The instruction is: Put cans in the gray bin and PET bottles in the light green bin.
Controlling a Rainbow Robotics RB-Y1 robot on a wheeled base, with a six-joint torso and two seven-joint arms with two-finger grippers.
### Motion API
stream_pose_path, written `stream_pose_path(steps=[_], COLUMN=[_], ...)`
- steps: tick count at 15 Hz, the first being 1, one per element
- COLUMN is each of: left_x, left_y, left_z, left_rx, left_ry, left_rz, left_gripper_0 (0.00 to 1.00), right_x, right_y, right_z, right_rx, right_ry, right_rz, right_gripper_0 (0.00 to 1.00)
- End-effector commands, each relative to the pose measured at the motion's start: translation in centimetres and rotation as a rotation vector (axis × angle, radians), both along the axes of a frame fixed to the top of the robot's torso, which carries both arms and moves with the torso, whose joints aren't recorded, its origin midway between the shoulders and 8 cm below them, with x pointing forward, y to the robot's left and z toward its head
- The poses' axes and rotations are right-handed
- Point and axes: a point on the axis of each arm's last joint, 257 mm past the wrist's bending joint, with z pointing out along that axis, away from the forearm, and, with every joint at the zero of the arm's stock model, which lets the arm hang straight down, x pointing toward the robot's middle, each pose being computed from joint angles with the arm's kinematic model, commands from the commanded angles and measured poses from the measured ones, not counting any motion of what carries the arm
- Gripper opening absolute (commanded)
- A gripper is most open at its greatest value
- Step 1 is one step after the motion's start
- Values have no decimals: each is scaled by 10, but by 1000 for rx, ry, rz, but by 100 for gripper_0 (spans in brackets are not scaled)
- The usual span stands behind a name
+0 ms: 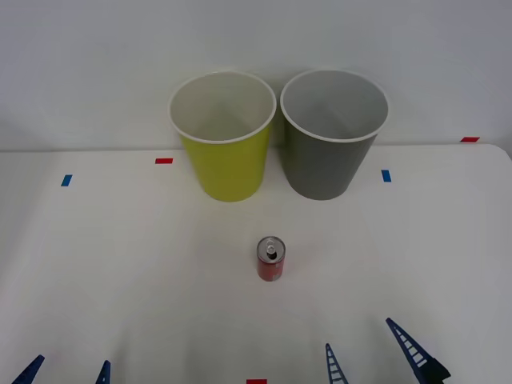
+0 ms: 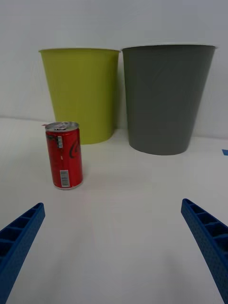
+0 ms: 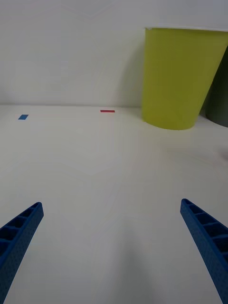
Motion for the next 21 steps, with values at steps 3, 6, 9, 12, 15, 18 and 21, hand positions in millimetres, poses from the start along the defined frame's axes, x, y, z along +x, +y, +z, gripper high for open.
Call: stream_pose_path(steps=[3, 6, 9, 12, 15, 18, 21], left_x=[0, 0, 0, 0, 0, 0, 0], left_y=[0, 0, 0, 0, 0, 0, 0], left_z=[0, 0, 0, 0, 0, 0, 0], left_rx=[0, 0, 0, 0, 0, 0, 0], left_ry=[0, 0, 0, 0, 0, 0, 0], left_rz=[0, 0, 0, 0, 0, 0, 0], left_gripper_0=[100, 100, 100, 100, 100, 100, 100], right_x=[24, 46, 76, 91, 93, 100, 114], right_y=[41, 72, 95, 104, 109, 115, 123], right_z=[-2, -3, 3, 8, 9, 8, 13], right_rx=[-32, -46, -55, -48, -42, -41, -40], right_ry=[5, 26, 35, 42, 45, 64, 75], right_rz=[87, 116, 117, 111, 111, 107, 101], right_gripper_0=[100, 100, 100, 100, 100, 100, 100])
